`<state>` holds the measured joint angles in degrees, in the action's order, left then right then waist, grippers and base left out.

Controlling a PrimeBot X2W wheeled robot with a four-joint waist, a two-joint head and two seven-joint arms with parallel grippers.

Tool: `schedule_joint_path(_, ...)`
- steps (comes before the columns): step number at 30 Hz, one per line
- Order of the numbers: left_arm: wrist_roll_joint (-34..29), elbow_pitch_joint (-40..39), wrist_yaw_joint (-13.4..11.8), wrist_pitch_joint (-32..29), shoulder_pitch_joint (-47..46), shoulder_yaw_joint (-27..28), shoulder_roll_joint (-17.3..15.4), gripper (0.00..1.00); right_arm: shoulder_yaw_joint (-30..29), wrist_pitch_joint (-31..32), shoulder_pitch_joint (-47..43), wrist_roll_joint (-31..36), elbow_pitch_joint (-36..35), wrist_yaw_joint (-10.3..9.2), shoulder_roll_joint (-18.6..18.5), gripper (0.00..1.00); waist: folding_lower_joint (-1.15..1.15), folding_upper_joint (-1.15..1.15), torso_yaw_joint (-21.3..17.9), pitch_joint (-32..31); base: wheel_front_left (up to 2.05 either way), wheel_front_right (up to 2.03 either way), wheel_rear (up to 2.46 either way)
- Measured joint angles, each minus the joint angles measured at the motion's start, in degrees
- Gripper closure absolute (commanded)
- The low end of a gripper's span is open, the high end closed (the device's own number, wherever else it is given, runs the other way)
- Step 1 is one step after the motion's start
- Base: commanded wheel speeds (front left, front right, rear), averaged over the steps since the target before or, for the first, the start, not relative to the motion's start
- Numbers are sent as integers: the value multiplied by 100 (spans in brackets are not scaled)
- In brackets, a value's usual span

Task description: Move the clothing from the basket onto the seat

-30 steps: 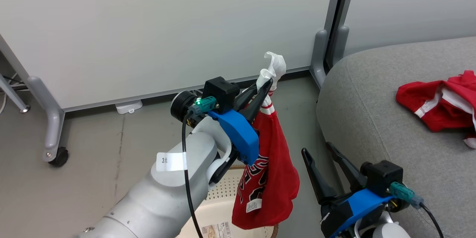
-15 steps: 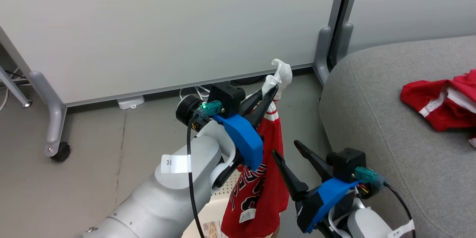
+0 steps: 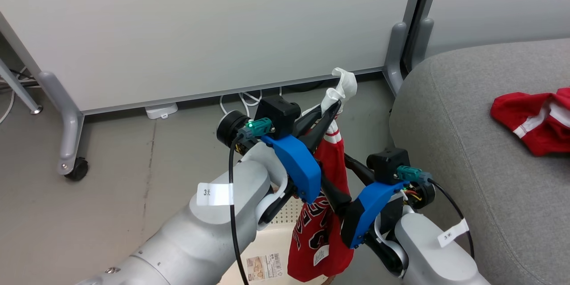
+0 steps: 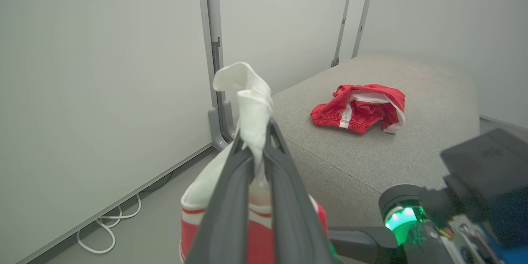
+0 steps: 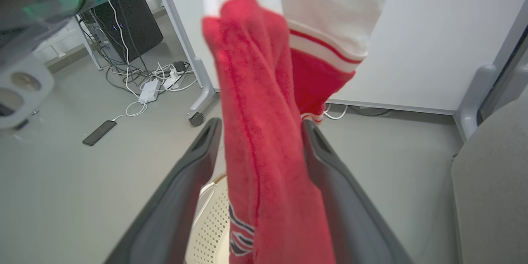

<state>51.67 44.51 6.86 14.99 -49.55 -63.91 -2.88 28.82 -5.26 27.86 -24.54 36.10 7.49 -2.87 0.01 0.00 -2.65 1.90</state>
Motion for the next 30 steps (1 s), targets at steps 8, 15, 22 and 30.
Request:
schedule_joint_path(8, 86, -26, -2, 0, -6, -59, -1, 100, 449, -285, 548, -396, 996, 0, 1, 0, 0, 0, 57, 9, 0, 0, 0)
schedule_joint_path(15, 136, -29, -10, 0, -7, -113, -1, 100, 853, -475, 827, -942, 1359, 0, 1, 80, 0, 0, 51, -19, 0, 0, 0)
schedule_joint_path(22, 181, -18, -12, 0, -7, -115, 0, 100, 1209, -681, 1016, -1298, 1515, 0, 1, 100, 0, 0, 9, -69, 0, 0, 0)
schedule_joint_path(30, 162, 20, -26, 0, 9, -65, 0, 100, 1474, -851, 1088, -1575, 1664, 0, 1, 100, 0, 0, -31, -133, 0, 0, 0)
